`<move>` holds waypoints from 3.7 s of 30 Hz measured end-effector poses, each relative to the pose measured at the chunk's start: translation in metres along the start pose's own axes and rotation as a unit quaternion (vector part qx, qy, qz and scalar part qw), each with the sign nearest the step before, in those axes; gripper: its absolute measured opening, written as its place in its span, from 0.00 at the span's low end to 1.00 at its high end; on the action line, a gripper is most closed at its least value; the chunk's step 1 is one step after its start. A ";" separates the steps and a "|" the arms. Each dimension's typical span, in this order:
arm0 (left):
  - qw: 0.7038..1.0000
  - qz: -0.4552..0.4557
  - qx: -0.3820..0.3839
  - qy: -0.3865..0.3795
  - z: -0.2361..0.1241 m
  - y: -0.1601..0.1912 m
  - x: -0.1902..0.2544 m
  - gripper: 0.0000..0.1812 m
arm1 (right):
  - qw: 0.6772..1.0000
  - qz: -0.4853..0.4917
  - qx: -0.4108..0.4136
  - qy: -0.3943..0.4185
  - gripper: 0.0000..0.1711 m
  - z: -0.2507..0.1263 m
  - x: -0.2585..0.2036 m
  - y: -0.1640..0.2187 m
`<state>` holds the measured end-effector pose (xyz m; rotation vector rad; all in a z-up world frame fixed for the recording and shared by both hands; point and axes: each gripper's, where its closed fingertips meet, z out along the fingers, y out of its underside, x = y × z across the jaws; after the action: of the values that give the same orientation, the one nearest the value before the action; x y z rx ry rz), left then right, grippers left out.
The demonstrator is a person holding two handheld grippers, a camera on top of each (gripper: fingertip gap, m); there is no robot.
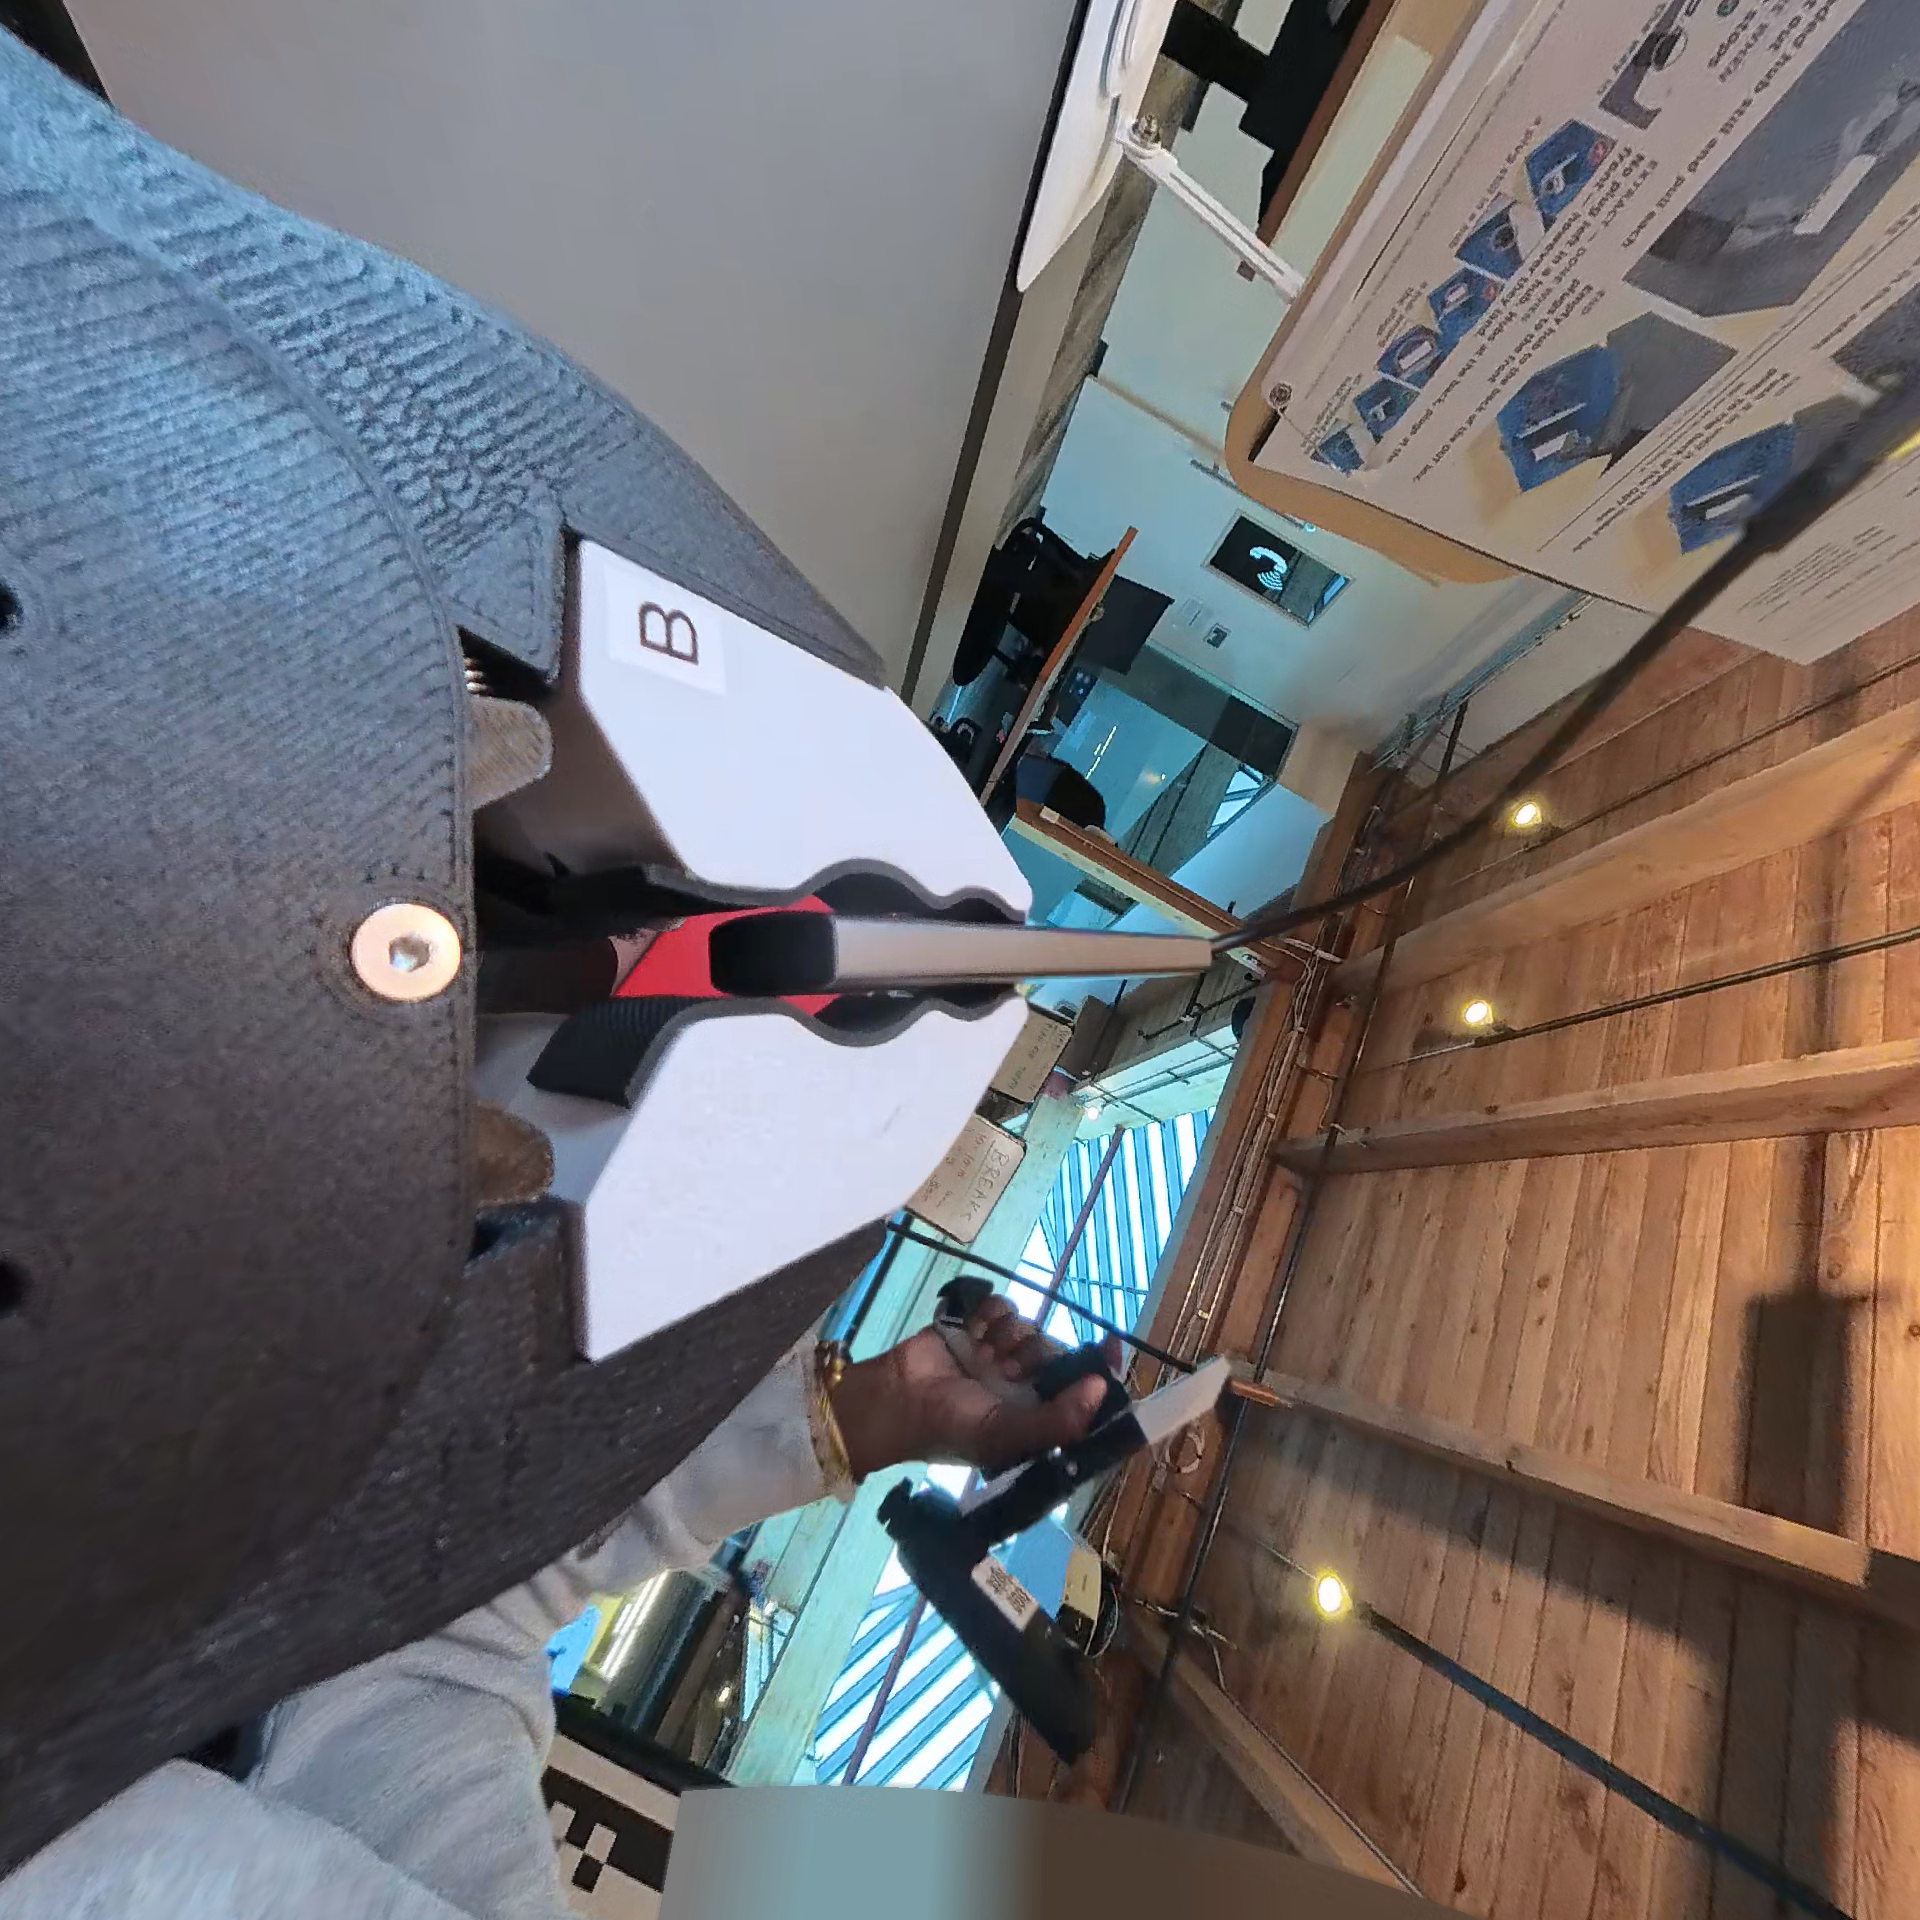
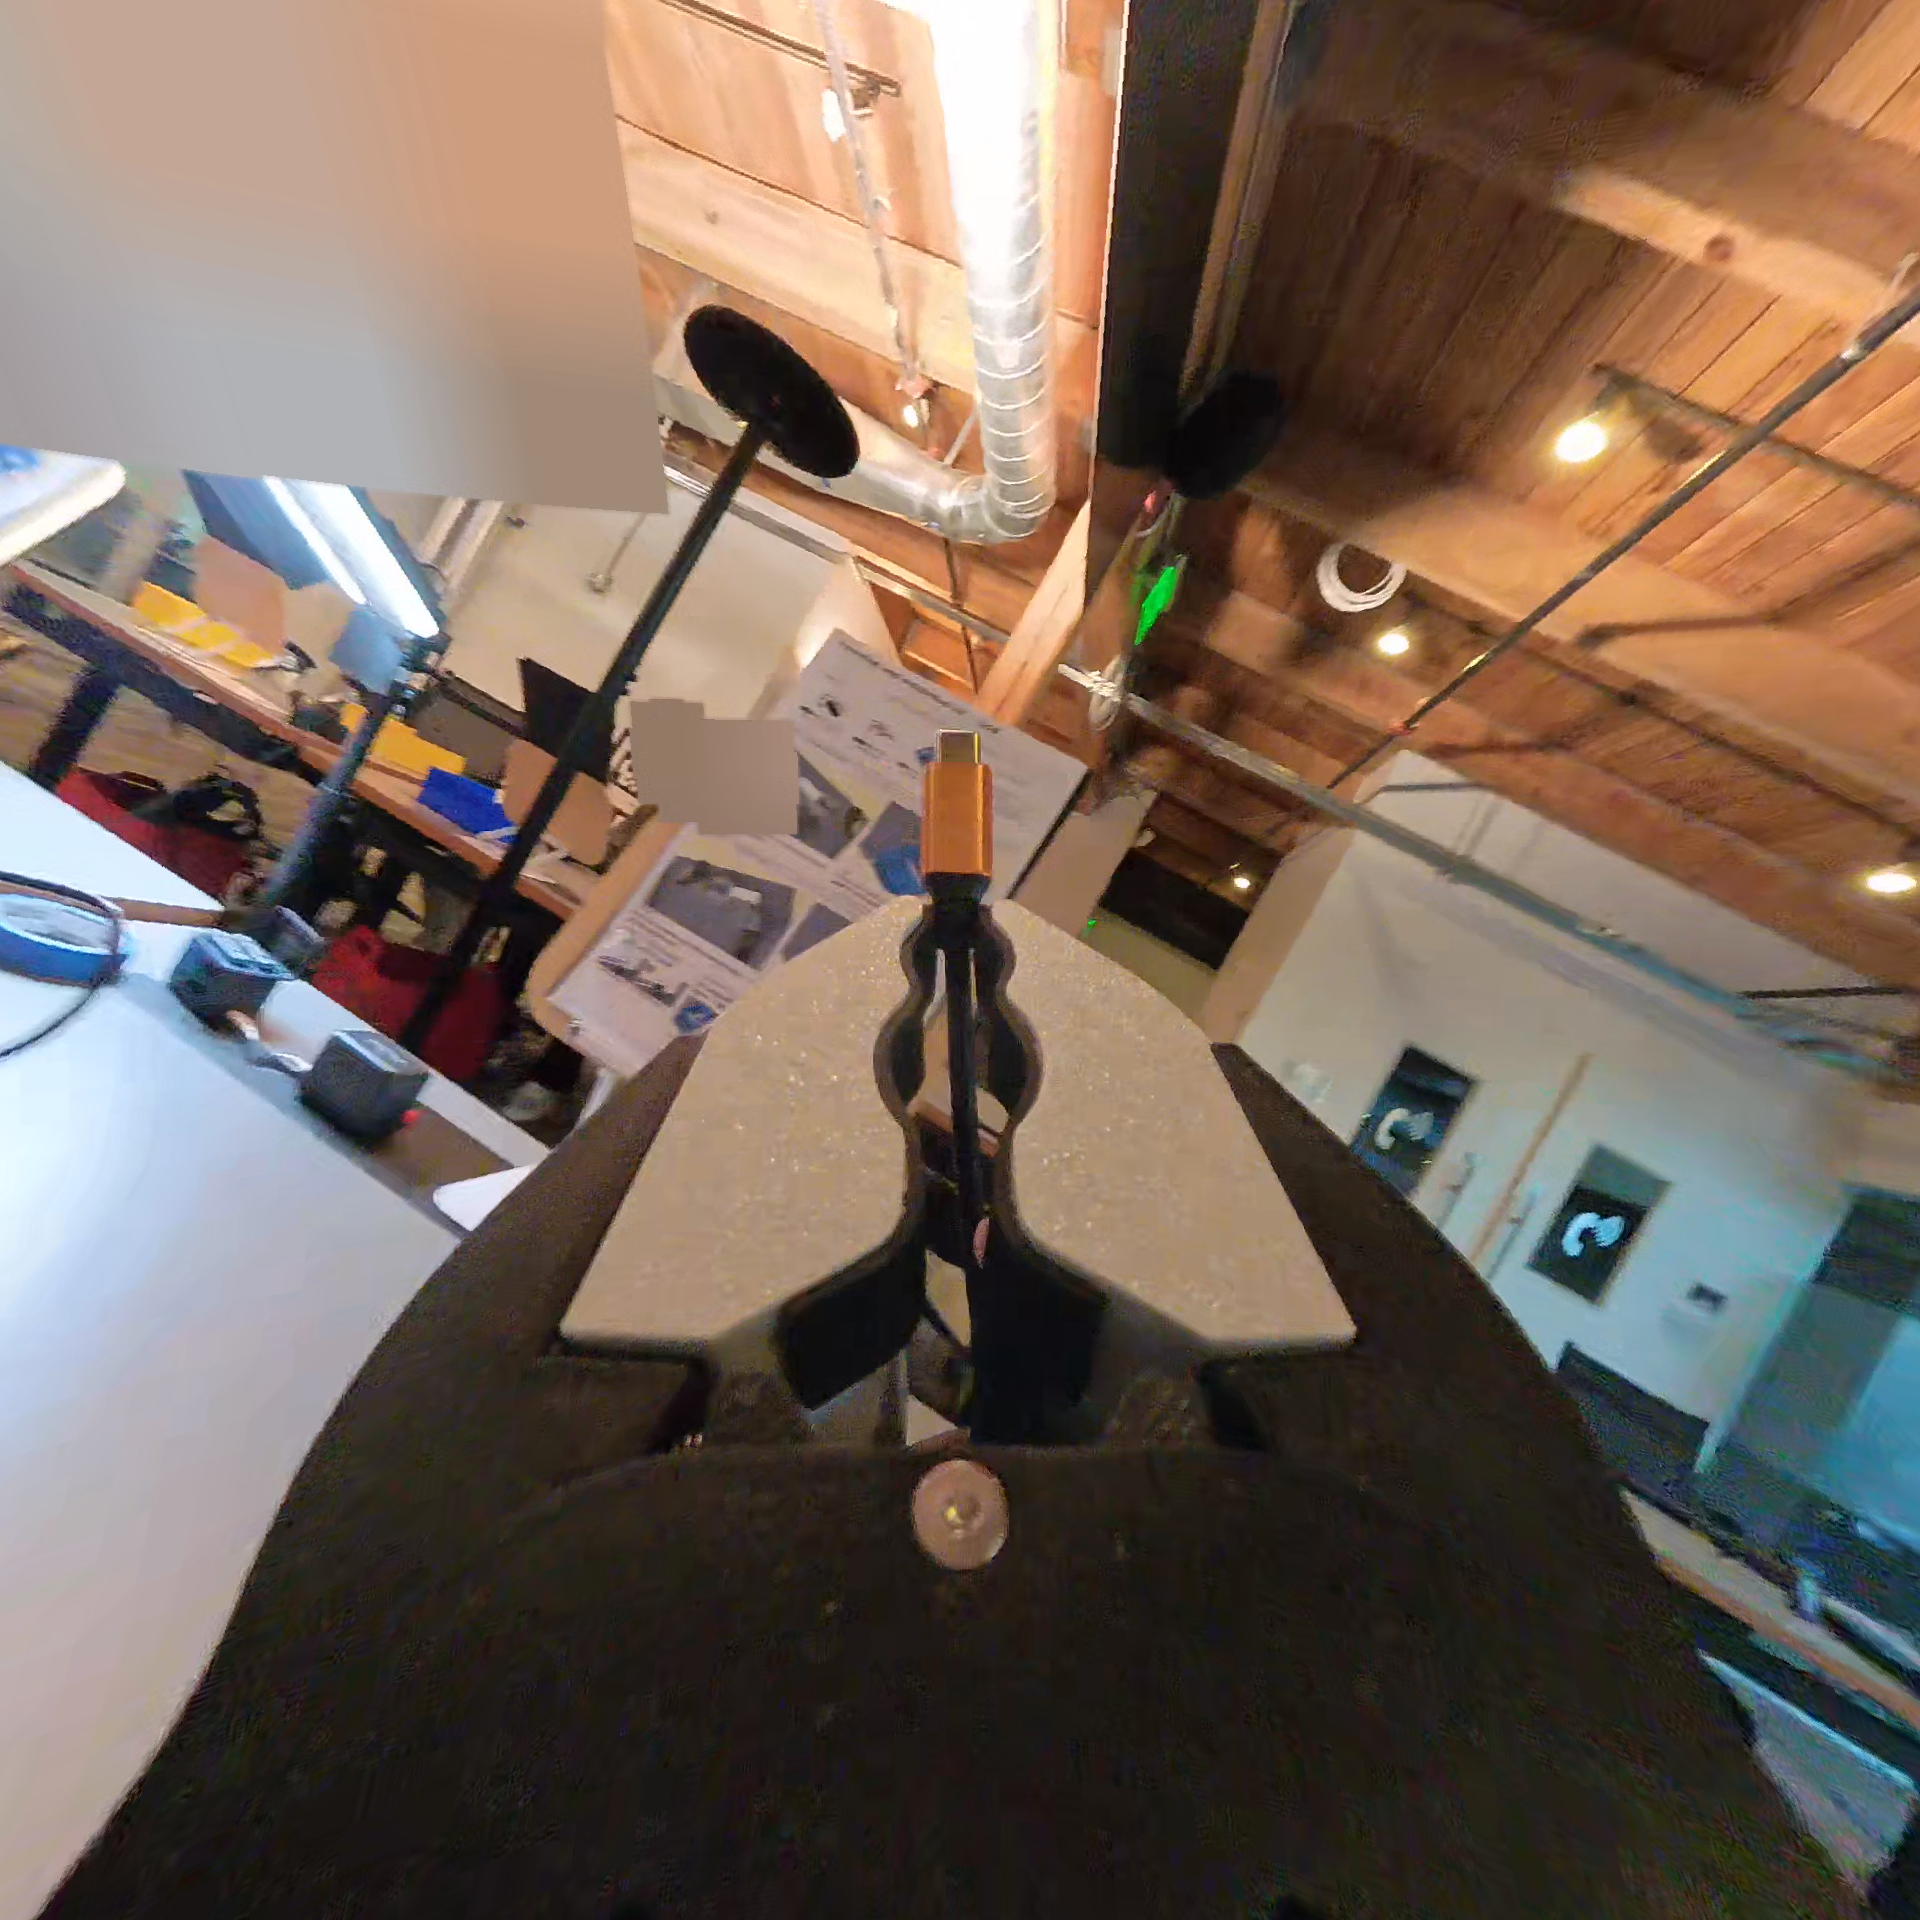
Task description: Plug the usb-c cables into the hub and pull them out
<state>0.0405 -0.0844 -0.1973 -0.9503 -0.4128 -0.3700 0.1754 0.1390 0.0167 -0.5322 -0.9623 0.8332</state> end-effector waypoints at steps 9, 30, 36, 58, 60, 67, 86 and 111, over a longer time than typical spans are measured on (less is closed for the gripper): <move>1.000 -0.006 -0.004 -0.002 0.001 0.002 -0.002 0.06 | 0.997 -0.041 -0.032 0.057 0.04 -0.064 0.063 0.103; 1.000 -0.004 -0.027 0.001 0.005 0.009 -0.001 0.06 | 0.697 -0.095 -0.548 -0.452 0.09 -0.180 -0.071 0.331; 0.999 -0.001 -0.035 0.014 0.005 0.012 0.003 0.06 | 0.815 0.013 -0.490 -0.309 0.39 -0.107 -0.056 0.264; 0.982 0.018 -0.093 0.164 0.006 0.035 0.056 0.06 | 0.686 0.622 -0.050 -0.374 0.06 -0.026 -0.288 0.042; 0.981 0.028 -0.099 0.163 0.007 0.038 0.057 0.07 | 0.689 0.617 -0.045 -0.378 0.06 -0.028 -0.286 0.041; 0.995 0.049 -0.019 0.085 0.005 0.013 0.036 0.20 | 0.801 0.495 -0.063 -0.331 0.05 -0.024 -0.204 0.050; 0.999 0.013 -0.006 0.048 0.005 0.008 0.020 0.20 | 0.519 -0.329 -0.640 -0.462 0.05 -0.087 0.050 0.233; 0.997 0.021 -0.013 0.070 0.006 0.011 0.026 0.23 | 0.464 -0.128 -0.728 -0.489 0.36 -0.113 -0.028 0.385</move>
<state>0.0673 -0.0765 -0.1893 -0.9507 -0.2597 -0.4021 0.1214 0.3366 -0.3294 -1.3433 -2.7887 -0.3841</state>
